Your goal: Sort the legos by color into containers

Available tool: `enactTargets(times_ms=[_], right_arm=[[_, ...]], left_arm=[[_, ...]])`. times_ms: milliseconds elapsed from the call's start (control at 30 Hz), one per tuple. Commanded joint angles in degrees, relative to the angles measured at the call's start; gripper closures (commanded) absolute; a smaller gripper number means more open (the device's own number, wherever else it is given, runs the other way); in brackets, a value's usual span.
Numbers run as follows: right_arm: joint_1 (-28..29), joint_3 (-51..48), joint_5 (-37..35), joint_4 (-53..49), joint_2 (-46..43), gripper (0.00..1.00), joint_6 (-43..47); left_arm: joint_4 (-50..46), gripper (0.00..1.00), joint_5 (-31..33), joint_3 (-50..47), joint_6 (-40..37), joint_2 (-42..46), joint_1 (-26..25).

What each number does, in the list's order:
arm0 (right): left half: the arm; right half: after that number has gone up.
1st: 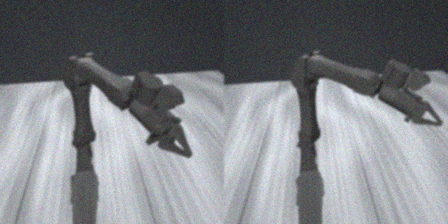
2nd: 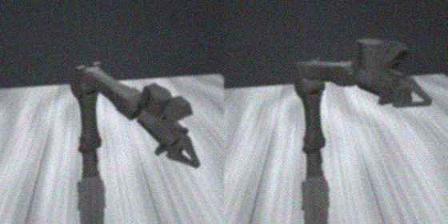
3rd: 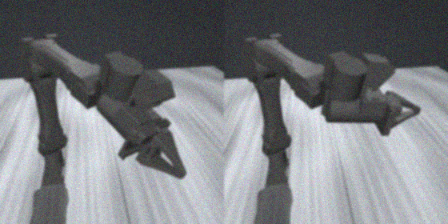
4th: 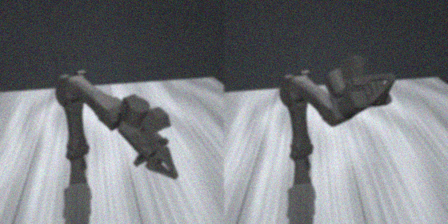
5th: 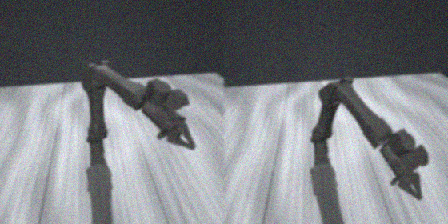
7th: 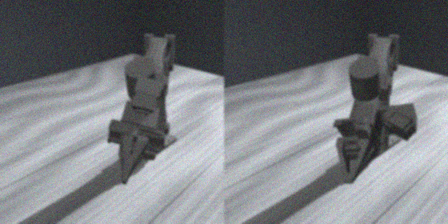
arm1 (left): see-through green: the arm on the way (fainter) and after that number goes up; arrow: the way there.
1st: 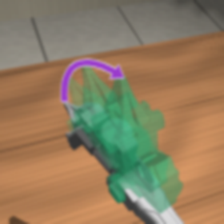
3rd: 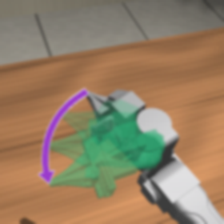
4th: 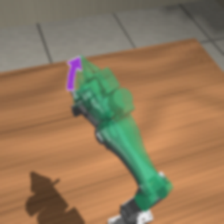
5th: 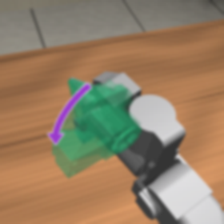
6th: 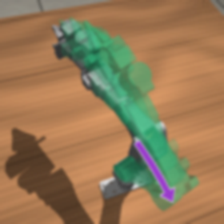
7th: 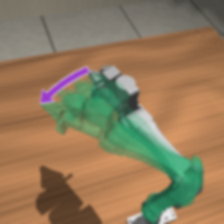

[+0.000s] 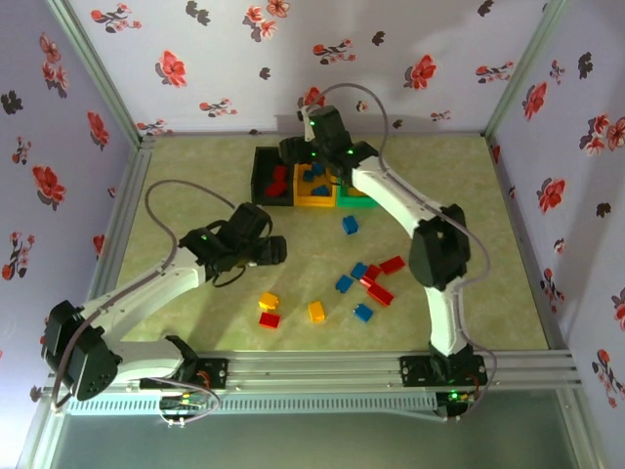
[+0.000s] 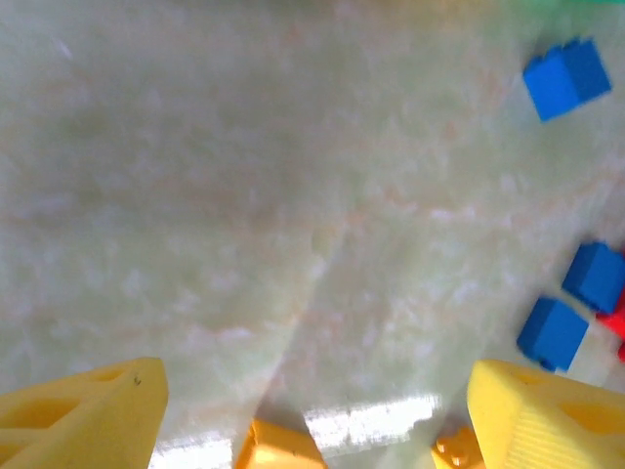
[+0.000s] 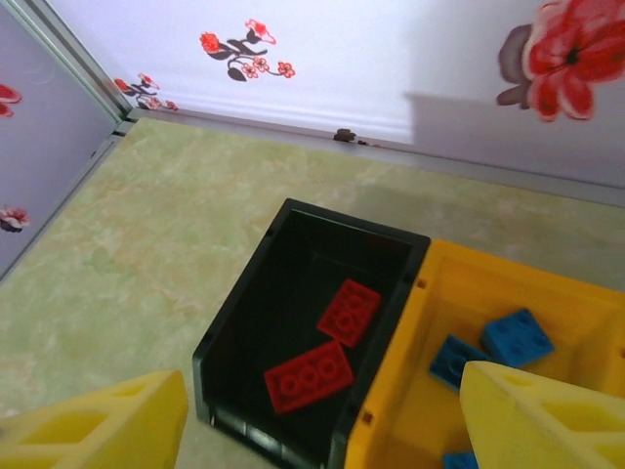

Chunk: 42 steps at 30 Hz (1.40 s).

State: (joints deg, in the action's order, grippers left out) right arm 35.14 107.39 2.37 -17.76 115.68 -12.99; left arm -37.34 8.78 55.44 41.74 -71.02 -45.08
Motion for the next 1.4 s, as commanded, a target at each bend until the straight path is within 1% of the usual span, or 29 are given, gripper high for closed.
enactTargets(times_ms=[0,100,233,400,633,800,967,1100,1200,1300,1367], right_arm=[[-0.33,-8.73,-1.79,0.11,-5.49,0.25,1.73],[-0.33,-14.69,-2.17,0.31,-9.07,0.25,0.9],[-0.34,-19.2,-2.89,-0.18,-11.9,0.25,-0.32],[-0.42,-21.72,-3.07,-0.01,-13.99,0.24,-1.88],[-0.41,-23.22,-3.25,-0.06,-15.51,0.23,-3.16],[-0.4,-23.94,-3.41,-0.45,-16.06,0.23,-3.53],[-0.42,-24.42,-3.87,-0.9,-16.5,0.23,-3.53],[-0.41,-24.6,-4.11,-1.14,-16.61,0.23,-3.53],[-0.42,-24.73,-4.22,-1.28,-16.83,0.23,-3.53],[-0.42,-24.99,-4.38,-1.3,-17.06,0.23,-3.44],[-0.42,-25.25,-4.48,-1.33,-17.24,0.23,-3.44]], left_arm=[[-1.77,0.19,-1.57,-2.73,8.26,-1.43,-3.1],[-0.23,0.19,-2.36,-5.24,9.63,-2.66,-6.09],[-0.01,0.18,-2.33,-8.19,8.65,-4.03,-8.67],[2.15,0.15,-2.36,-11.08,5.78,-4.11,-9.06],[3.4,0.15,-2.36,-11.41,3.47,-6.87,-9.06],[3.7,0.18,-2.21,-11.32,3.38,-9.07,-8.84],[3.17,0.23,-2.44,-11.25,3.88,-10.83,-8.81],[2.97,0.24,-2.47,-11.23,4.12,-11.58,-8.8],[2.67,0.27,-2.57,-11.23,4.38,-12.09,-8.8],[2.28,0.31,-2.75,-11.23,4.57,-12.28,-8.8],[2.27,0.35,-2.88,-11.41,4.76,-12.16,-8.8]])
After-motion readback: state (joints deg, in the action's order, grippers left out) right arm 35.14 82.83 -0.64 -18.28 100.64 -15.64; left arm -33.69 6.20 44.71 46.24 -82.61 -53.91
